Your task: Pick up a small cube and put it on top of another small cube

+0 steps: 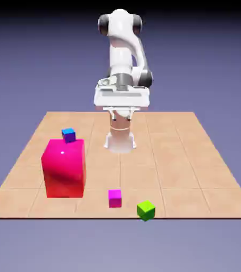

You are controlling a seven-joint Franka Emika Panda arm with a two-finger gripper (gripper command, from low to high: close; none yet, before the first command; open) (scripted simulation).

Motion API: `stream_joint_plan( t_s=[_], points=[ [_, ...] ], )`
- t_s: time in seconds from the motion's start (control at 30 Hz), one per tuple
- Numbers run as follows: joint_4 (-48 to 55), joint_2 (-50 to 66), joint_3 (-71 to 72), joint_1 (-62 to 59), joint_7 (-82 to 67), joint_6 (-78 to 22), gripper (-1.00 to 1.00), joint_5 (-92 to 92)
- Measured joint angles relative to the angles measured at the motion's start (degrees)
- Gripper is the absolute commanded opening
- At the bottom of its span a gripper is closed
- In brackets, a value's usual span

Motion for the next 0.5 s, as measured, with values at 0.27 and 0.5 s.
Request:
stream_joint_plan(
  t_s=[0.27,0.5],
  points=[
    [5.4,16.6,0.7,-2.0,-2.2,-4.5,0.0,0.1],
    [10.2,31.1,1.3,-3.7,-4.1,-8.5,0.0,0.3]
  ],
)
